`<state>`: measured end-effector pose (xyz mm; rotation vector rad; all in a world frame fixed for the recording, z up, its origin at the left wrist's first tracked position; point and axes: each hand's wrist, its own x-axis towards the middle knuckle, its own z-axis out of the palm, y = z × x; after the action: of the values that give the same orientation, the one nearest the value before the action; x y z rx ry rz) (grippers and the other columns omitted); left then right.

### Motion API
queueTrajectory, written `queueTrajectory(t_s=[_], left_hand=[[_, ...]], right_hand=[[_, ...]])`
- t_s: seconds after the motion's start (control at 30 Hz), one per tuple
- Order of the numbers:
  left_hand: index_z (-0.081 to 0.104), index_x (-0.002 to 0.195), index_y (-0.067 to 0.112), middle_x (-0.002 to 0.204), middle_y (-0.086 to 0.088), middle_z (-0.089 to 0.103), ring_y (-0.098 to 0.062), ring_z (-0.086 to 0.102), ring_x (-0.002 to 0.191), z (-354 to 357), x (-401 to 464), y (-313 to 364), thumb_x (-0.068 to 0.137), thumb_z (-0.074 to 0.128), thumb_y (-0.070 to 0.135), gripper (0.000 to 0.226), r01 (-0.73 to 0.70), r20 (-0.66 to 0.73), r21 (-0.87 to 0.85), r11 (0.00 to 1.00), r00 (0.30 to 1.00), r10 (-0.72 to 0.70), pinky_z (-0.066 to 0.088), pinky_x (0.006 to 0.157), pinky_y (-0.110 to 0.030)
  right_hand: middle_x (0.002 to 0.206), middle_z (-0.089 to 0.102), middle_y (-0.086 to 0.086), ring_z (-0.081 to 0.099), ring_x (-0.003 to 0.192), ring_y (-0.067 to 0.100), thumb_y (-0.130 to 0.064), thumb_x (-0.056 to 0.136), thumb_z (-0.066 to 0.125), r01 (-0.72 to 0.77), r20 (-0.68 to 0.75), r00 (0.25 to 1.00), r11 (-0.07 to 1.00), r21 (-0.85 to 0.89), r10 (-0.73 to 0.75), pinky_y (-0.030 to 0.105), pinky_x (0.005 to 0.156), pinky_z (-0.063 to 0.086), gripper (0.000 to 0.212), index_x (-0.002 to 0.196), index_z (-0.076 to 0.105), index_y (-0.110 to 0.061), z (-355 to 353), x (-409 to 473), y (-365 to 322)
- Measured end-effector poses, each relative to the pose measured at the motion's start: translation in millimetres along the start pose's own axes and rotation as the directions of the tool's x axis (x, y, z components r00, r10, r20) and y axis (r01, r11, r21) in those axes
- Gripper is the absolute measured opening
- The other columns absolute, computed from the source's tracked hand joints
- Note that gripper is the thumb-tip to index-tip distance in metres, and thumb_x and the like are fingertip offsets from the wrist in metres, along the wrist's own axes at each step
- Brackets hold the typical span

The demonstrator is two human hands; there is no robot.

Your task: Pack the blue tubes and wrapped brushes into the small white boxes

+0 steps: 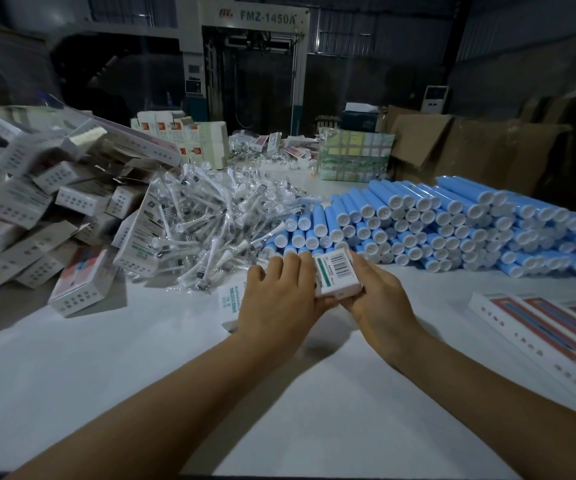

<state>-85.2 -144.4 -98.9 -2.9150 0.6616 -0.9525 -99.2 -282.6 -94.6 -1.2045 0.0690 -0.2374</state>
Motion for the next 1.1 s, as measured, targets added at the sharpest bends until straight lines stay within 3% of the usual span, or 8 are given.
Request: queueTrajectory(t_s=[0.2,0.33,0.57,0.7,0.83,1.03,1.1], left_hand=[[0.059,0.121,0.002,0.102,-0.012,0.065,-0.029,0.062,0.086,2.5,-0.3,-1.2,0.084,0.035,0.061,0.073,-0.029,-0.039,0.002,1.000,0.999,0.029,0.049,0.069,-0.039],[0.054,0.126,0.003,0.112,-0.013,0.062,-0.029,0.059,0.094,1.9,-0.1,-1.9,0.086,0.028,0.061,0.076,-0.043,0.001,0.009,0.999,0.999,0.043,0.048,0.075,-0.041],[0.050,0.131,0.005,0.116,-0.010,0.059,-0.027,0.056,0.098,1.1,-0.4,-3.1,0.086,0.024,0.063,0.077,-0.052,0.004,0.035,0.998,0.999,0.051,0.045,0.079,-0.040],[0.054,0.127,0.006,0.112,-0.009,0.062,-0.026,0.058,0.095,3.3,-1.2,-2.3,0.086,0.038,0.064,0.073,-0.057,-0.040,0.037,0.998,0.997,0.059,0.047,0.077,-0.038],[0.060,0.122,0.006,0.105,-0.007,0.065,-0.023,0.061,0.088,3.8,-2.7,-2.2,0.080,0.055,0.064,0.072,-0.079,-0.089,0.098,0.992,0.992,0.088,0.050,0.072,-0.036],[0.063,0.119,0.008,0.099,-0.004,0.066,-0.020,0.062,0.083,3.1,-3.6,-2.3,0.076,0.058,0.069,0.075,-0.115,-0.109,0.159,0.981,0.985,0.133,0.048,0.067,-0.033],[0.056,0.127,0.007,0.108,-0.004,0.064,-0.020,0.060,0.090,1.9,-4.0,-1.3,0.083,0.047,0.068,0.075,-0.131,-0.053,0.170,0.977,0.989,0.141,0.047,0.072,-0.035]], right_hand=[[0.107,0.069,0.019,0.066,0.104,0.030,-0.023,0.100,0.044,0.012,-0.053,0.999,1.000,-0.009,-0.012,0.040,0.083,0.056,0.029,0.116,0.060,-0.005,-1.0,2.5,0.1],[0.107,0.069,0.017,0.068,0.098,0.025,-0.014,0.102,0.039,0.014,-0.059,0.998,1.000,-0.007,-0.015,0.035,0.076,0.056,0.027,0.118,0.059,-0.007,-4.2,2.8,1.0],[0.105,0.070,0.016,0.068,0.099,0.027,-0.013,0.101,0.039,0.010,-0.066,0.998,1.000,0.005,-0.010,0.036,0.076,0.057,0.032,0.128,0.054,-0.004,-5.3,4.5,2.5],[0.103,0.071,0.016,0.070,0.093,0.024,-0.013,0.101,0.041,0.008,-0.065,0.998,1.000,0.004,-0.007,0.033,0.069,0.057,0.027,0.117,0.060,-0.006,-5.3,2.9,2.2],[0.105,0.070,0.017,0.069,0.095,0.026,-0.013,0.100,0.040,-0.007,-0.061,0.998,1.000,-0.016,0.006,0.032,0.069,0.056,0.028,0.119,0.060,-0.005,-5.5,1.3,2.9],[0.095,0.073,0.015,0.071,0.089,0.025,-0.011,0.099,0.040,-0.022,-0.077,0.997,0.999,0.033,0.024,0.035,0.072,0.057,0.026,0.108,0.065,-0.007,-4.9,0.0,5.2],[0.092,0.073,0.014,0.071,0.086,0.024,-0.014,0.099,0.041,-0.034,-0.078,0.996,0.997,0.068,0.039,0.034,0.069,0.058,0.026,0.105,0.065,-0.006,-4.6,0.3,6.5]])
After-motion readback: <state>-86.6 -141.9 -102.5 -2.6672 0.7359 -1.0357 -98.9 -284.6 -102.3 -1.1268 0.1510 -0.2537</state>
